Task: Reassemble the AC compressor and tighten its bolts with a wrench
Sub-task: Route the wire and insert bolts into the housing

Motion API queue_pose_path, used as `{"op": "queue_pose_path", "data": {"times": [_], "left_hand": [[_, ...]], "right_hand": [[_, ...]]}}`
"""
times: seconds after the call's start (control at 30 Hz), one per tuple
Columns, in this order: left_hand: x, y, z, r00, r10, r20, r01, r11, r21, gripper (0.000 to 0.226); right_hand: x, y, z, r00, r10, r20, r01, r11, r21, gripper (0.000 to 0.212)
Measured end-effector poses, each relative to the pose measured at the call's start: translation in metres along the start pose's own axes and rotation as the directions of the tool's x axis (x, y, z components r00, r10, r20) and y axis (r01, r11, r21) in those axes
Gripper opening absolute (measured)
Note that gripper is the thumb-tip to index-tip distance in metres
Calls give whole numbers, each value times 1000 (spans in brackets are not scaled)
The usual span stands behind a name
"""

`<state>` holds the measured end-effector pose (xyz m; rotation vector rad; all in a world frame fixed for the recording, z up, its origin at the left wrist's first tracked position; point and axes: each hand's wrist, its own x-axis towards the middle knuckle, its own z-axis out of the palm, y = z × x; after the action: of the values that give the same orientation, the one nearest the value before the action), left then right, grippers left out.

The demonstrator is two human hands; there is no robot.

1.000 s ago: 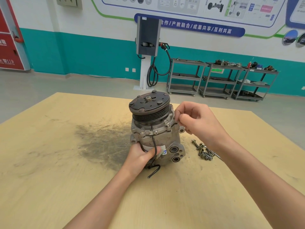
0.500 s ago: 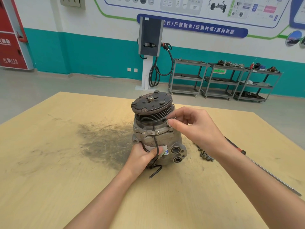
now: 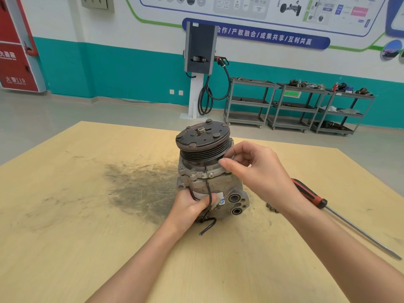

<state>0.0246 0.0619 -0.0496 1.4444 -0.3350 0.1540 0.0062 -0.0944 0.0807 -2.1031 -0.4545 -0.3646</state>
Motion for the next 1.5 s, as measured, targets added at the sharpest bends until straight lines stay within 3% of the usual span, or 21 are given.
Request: {"op": "queue_pose_path", "data": {"times": [0.2, 0.37, 0.57, 0.67, 0.8, 0.9, 1.1, 1.33, 1.5], "left_hand": [[0, 0, 0, 1000, 2, 8, -2, 1000, 9, 26], [1, 0, 0, 1000, 9, 11, -9, 1000, 3, 28], [1, 1, 0, 1000, 19, 16, -19, 1000, -5, 33], [1, 2, 1, 1000, 23, 17, -22, 1000, -9, 33], [0, 2, 0, 1000, 13, 17, -13, 1000, -13, 32], [0, 2, -1, 1000, 9, 17, -9, 1000, -4, 32], [-1, 3, 0, 1000, 4, 30, -5, 1000, 3, 27], [0, 3, 0, 1000, 13, 16, -12, 1000, -8, 32], [1, 3, 1, 1000, 19, 16, -19, 1000, -8, 31]], "right_hand": [[-5, 2, 4, 1000, 9, -26, -8, 999, 44, 2], [-6, 3, 13, 993, -42, -109, 38, 999, -34, 15], [-8, 7, 12, 991, -100, -92, 94, 993, -69, 2], [-7, 7, 15, 987, -83, -140, 79, 996, -39, 12], [-7, 5, 22, 977, -93, -194, 66, 988, -139, 26], [-8, 5, 23, 973, -134, -187, 106, 983, -152, 27], [-10, 7, 16, 977, -173, -126, 164, 983, -79, 6], [-5, 8, 22, 974, -154, -165, 131, 981, -141, 25], [-7, 9, 14, 980, -172, -104, 166, 984, -63, 8]]}}
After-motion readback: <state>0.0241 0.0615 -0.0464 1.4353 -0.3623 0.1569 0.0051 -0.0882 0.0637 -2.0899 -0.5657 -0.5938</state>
